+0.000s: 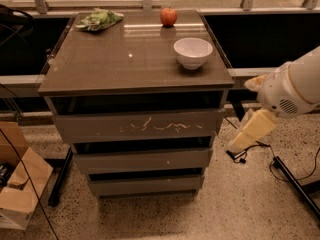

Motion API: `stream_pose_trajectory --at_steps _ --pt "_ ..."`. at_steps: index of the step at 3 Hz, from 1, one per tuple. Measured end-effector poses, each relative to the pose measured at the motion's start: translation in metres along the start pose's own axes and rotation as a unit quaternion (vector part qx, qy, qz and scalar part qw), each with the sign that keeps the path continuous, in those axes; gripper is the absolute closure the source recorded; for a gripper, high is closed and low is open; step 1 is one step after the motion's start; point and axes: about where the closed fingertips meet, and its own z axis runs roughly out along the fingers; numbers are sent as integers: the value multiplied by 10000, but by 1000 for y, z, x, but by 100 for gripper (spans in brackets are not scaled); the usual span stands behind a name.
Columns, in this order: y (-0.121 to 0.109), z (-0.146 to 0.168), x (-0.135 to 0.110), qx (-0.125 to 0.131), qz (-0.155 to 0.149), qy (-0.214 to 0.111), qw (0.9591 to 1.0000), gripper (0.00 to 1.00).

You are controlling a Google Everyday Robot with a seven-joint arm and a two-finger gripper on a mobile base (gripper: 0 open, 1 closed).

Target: Open middle drawer

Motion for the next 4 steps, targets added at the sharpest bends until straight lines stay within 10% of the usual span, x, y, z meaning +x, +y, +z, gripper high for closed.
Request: stream_pose_trajectory --at_steps 1,4 --pt "4 58 19 -627 534 -366 9959 0" --pt "44 160 54 -1488 608 -211 9868 0"
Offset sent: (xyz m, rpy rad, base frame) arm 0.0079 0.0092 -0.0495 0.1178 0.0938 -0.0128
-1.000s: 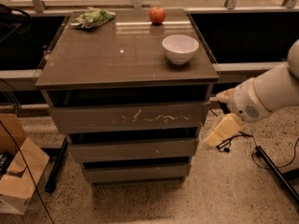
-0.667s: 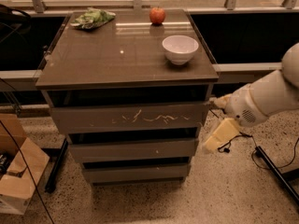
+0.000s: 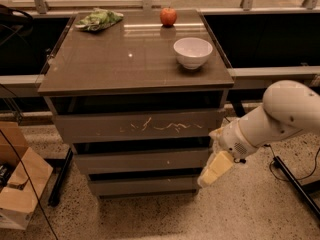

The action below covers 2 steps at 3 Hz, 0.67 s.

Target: Open middle drawer

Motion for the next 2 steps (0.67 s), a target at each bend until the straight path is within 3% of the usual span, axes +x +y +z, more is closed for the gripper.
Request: stream_pose_trajectory --at_steps 1,2 --pt "-5 52 19 -273 21 -386 9989 0" --pt "-24 91 33 -482 120 -884 9948 0"
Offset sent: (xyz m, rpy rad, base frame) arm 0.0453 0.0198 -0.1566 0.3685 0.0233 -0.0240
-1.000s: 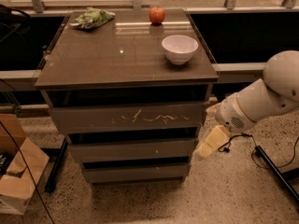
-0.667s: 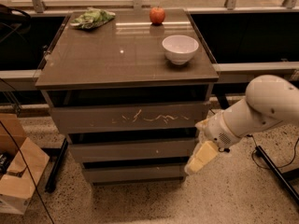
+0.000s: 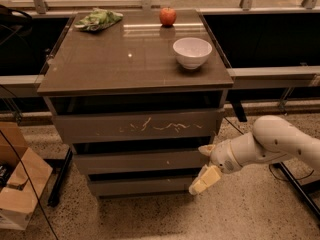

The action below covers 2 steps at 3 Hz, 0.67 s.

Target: Open middle drawer

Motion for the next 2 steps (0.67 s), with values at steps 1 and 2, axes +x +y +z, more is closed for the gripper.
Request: stream_pose_trajectory --at_steps 1,2 --pt "-33 31 15 -258 5 -244 9994 0" --pt "-37 37 18 -285 45 -280 9992 0"
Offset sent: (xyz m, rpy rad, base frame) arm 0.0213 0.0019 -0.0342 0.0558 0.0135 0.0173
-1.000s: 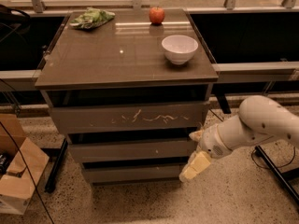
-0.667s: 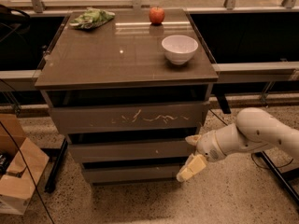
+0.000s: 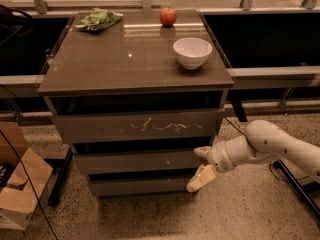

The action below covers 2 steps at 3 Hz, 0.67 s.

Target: Open middle drawer

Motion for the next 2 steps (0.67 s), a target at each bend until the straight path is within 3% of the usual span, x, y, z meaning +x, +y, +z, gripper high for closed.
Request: stream_pose_trajectory --at_steps 1,2 --pt "-10 15 6 200 -11 122 9997 0" --pt "-41 29 7 690 -190 249 9971 0"
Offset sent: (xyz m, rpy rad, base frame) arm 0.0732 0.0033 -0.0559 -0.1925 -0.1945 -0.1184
